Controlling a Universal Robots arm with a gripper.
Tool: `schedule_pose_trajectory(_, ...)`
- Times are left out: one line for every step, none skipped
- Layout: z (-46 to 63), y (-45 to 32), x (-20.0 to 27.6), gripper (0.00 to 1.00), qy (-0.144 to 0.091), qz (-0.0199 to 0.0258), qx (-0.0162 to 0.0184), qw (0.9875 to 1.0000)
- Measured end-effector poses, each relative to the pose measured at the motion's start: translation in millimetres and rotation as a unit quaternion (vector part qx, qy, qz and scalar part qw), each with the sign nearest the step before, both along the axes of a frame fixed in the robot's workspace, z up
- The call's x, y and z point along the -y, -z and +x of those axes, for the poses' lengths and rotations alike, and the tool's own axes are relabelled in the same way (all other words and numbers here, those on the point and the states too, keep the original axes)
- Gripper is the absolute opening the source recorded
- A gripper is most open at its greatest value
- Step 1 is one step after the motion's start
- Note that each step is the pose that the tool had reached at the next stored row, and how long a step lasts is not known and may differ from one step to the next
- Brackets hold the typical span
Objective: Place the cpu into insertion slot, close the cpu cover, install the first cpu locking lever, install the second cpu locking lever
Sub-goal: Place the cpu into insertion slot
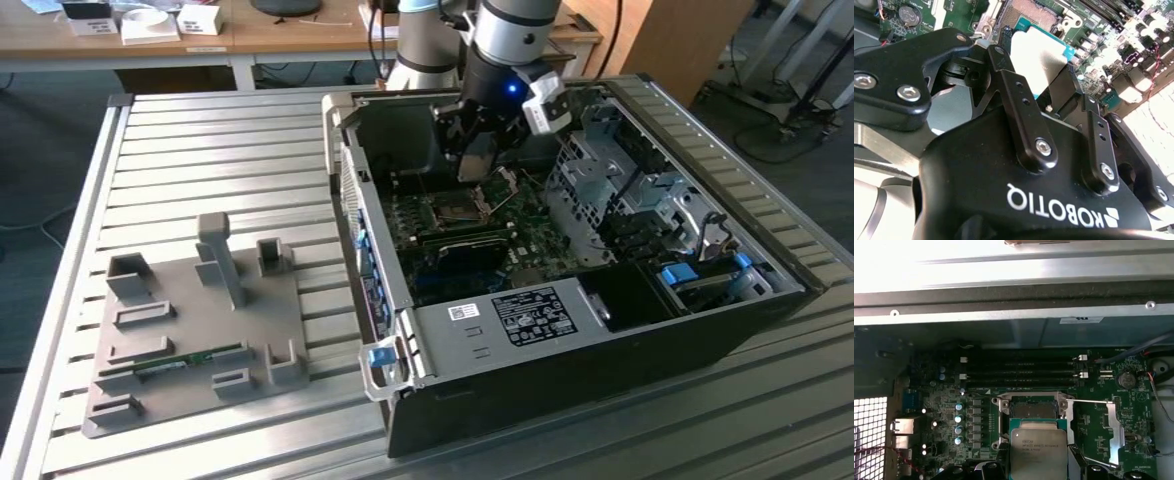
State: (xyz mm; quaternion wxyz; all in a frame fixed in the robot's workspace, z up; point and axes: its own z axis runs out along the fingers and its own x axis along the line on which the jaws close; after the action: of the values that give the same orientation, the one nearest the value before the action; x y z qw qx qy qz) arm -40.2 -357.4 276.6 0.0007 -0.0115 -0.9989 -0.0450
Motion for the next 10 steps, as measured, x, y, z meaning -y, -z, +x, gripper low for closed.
schedule_pose_trajectory(0.0,1.0,0.0,0.54,-0.001,0.0001,0.0,1.0)
schedule_pose_trajectory(0.0,1.8,0.0,0.54,-0.001,0.0001,0.0,1.0)
schedule_pose_trajectory(0.0,2.6,0.0,0.54,-0.001,0.0,0.0,1.0)
schedule_pose_trajectory(0.0,3.4,0.1,0.54,-0.002,0.0001,0.0,1.0)
schedule_pose_trajectory(0.0,4.2,0.1,0.54,-0.002,0.0001,0.0,1.0)
schedule_pose_trajectory(0.0,5.0,0.1,0.54,-0.003,0.0001,0.0,1.0)
schedule_pose_trajectory(0.0,5.7,0.1,0.54,-0.003,0.0,0.0,1.0)
schedule_pose_trajectory(0.0,6.4,0.2,0.54,-0.004,0.0,0.0,1.0)
schedule_pose_trajectory(0.0,7.1,0.3,0.54,-0.005,0.0001,0.0001,1.0)
schedule_pose_trajectory(0.0,7.5,0.3,0.54,-0.005,0.0,0.0001,1.0)
